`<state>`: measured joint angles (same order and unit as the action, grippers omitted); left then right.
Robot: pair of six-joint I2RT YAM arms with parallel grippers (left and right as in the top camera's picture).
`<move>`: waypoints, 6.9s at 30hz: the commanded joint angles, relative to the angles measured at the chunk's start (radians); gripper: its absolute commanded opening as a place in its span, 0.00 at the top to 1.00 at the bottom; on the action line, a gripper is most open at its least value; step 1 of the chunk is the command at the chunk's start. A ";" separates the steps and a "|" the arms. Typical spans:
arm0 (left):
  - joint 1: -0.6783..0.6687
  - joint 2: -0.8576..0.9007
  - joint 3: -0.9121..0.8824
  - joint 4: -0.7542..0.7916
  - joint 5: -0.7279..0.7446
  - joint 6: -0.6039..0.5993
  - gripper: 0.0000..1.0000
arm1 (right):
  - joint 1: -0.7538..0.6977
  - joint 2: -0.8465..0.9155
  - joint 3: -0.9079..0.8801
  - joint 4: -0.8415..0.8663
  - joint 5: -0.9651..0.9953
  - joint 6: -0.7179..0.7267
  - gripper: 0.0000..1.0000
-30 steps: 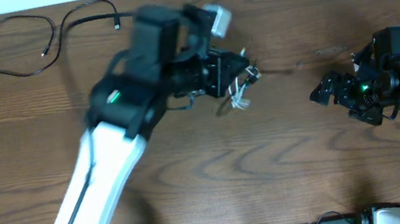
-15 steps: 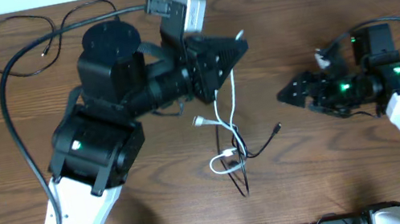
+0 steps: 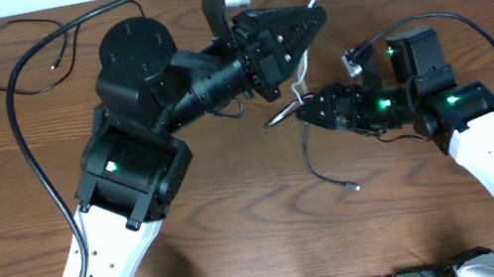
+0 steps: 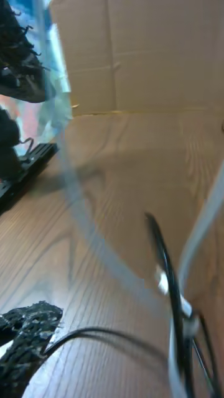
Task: Untangle cables
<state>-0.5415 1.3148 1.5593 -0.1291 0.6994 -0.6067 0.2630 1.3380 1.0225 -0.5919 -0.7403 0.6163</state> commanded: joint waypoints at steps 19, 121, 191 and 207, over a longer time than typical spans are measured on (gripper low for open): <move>0.092 -0.082 0.007 0.258 -0.050 -0.218 0.93 | -0.006 0.146 0.000 -0.072 0.550 0.157 0.01; 1.176 0.521 0.006 0.054 -0.924 0.879 0.93 | 0.047 0.205 0.000 -0.126 0.565 0.101 0.01; 1.410 0.655 -0.002 -0.298 -0.876 0.497 0.47 | 0.094 0.205 0.000 -0.116 0.553 0.100 0.01; 1.518 0.788 -0.004 -0.349 -0.872 0.434 0.47 | 0.094 0.205 0.000 -0.116 0.554 0.100 0.01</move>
<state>0.9779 2.0747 1.5593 -0.4717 -0.1780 -0.1360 0.3511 1.5406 1.0214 -0.7067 -0.1871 0.7261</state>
